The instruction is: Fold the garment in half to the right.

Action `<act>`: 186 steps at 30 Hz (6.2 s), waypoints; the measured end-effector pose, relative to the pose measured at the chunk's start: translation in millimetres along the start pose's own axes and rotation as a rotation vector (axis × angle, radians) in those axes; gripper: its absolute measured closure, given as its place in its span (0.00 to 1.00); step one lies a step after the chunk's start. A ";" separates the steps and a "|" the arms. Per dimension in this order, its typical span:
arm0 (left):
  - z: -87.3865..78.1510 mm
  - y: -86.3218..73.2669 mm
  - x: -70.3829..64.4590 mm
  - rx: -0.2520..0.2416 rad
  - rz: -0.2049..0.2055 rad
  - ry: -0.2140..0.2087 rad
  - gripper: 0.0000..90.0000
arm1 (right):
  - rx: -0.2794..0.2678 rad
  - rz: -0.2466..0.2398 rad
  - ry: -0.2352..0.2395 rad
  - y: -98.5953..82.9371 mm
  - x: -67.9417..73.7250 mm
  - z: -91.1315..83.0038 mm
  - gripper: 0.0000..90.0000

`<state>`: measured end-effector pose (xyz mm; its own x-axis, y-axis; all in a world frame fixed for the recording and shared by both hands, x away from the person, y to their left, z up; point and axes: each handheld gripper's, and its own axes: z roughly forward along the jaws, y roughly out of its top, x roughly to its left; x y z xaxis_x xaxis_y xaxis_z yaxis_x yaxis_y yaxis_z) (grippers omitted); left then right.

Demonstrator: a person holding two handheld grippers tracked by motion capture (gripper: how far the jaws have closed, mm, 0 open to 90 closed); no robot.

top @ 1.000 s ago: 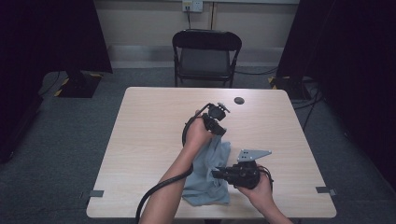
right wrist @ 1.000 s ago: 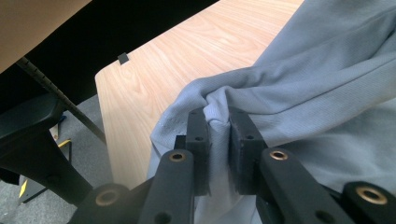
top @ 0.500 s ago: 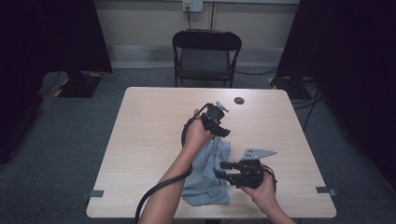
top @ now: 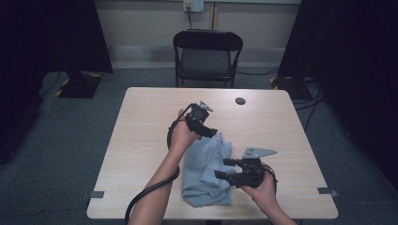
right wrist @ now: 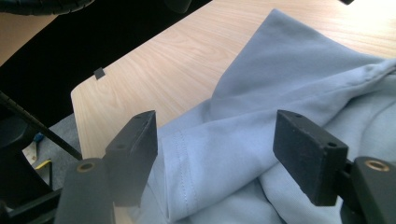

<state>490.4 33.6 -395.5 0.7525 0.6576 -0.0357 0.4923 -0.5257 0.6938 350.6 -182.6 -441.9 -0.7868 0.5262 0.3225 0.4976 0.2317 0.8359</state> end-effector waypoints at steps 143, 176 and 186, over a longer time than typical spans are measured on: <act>-33.2 -121.1 37.2 -0.110 -0.068 -0.031 0.17 | 0.054 -0.094 -0.213 -66.6 -79.3 -86.4 0.11; -43.7 -164.3 37.7 -0.100 -0.087 -0.033 0.17 | 0.076 -0.099 -0.256 -75.8 -93.8 -107.4 0.11; -50.0 -175.3 36.0 -0.099 -0.076 -0.026 0.17 | 0.106 -0.093 -0.262 -80.6 -97.0 -111.1 0.11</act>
<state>409.4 176.4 -482.4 0.7265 0.6786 -0.1081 0.5035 -0.4186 0.7558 346.2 -343.2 -491.2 -0.7164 0.6890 0.1098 0.4743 0.3657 0.8008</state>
